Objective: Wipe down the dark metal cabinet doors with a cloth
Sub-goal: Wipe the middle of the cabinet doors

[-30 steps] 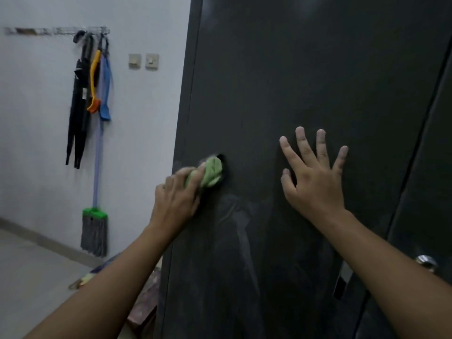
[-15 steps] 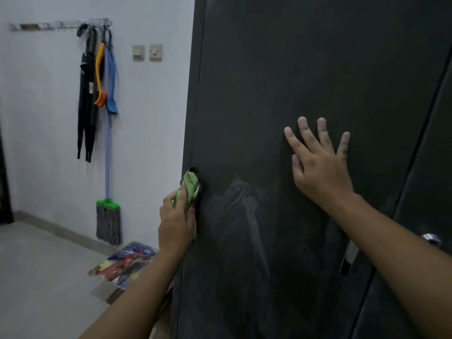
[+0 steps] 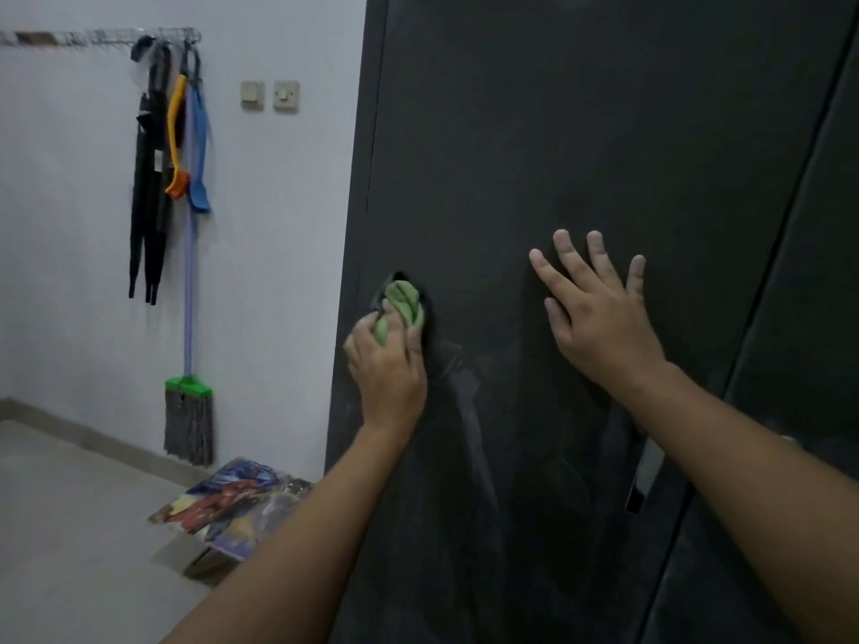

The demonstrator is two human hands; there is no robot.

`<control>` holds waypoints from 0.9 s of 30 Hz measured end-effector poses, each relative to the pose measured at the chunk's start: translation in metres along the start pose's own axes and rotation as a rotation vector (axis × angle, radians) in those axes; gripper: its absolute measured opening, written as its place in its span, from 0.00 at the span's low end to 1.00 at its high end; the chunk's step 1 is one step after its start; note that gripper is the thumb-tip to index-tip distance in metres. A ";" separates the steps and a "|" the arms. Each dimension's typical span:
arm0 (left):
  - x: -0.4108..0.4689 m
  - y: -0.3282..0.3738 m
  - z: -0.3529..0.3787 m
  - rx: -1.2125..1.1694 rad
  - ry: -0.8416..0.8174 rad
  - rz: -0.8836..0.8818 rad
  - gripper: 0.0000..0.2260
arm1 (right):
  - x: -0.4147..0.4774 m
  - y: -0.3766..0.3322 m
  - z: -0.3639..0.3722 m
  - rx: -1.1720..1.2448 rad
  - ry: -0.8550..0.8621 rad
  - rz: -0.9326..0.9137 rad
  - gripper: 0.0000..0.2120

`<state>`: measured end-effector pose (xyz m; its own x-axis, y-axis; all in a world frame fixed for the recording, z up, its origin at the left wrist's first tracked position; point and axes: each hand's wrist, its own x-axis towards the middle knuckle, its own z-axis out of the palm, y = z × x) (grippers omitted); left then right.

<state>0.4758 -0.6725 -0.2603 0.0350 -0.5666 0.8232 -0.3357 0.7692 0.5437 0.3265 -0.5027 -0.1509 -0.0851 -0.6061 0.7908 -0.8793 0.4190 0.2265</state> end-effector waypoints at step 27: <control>-0.060 0.112 0.061 -0.113 -0.055 0.600 0.17 | -0.044 0.111 -0.043 -0.025 0.009 0.044 0.26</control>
<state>0.3789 -0.5701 -0.2580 -0.1787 -0.0367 0.9832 -0.1803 0.9836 0.0039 0.2533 -0.4001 -0.1362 -0.1196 -0.5807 0.8053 -0.8628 0.4620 0.2050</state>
